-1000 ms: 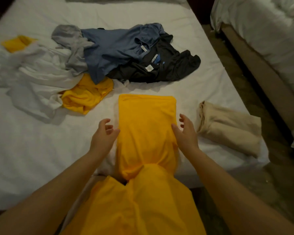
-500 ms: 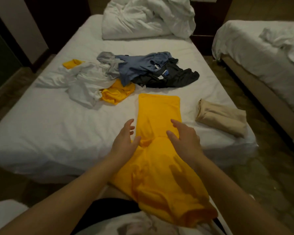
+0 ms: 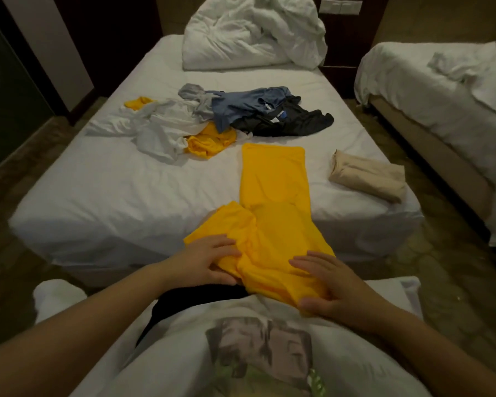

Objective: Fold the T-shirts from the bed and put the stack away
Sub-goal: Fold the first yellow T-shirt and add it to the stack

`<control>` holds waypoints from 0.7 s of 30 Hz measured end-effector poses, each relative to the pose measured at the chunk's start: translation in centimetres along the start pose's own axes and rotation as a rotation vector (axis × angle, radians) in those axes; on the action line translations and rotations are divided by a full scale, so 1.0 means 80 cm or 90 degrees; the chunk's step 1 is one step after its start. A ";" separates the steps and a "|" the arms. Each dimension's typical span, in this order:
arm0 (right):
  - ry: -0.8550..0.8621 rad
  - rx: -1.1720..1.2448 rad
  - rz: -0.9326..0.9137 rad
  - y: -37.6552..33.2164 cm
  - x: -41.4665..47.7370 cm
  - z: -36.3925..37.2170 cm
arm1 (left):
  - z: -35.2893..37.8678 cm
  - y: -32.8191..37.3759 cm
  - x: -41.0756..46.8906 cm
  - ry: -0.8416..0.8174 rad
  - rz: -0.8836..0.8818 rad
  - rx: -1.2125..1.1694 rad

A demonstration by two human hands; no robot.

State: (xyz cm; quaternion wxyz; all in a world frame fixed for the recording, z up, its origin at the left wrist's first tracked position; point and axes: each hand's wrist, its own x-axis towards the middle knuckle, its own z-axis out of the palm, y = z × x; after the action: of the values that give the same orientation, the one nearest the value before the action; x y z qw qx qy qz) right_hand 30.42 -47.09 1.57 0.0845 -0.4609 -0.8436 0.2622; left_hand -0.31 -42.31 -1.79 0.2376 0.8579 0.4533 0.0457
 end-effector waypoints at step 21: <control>0.199 0.142 -0.070 -0.015 -0.011 0.002 | -0.007 -0.016 -0.007 0.218 -0.043 -0.142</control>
State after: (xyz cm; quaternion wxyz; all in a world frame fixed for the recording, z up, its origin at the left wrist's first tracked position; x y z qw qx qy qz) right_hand 29.98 -48.40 2.17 0.2796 -0.4369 -0.8097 0.2745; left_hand -1.73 -41.94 -1.79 0.2519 0.7905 0.5076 0.2323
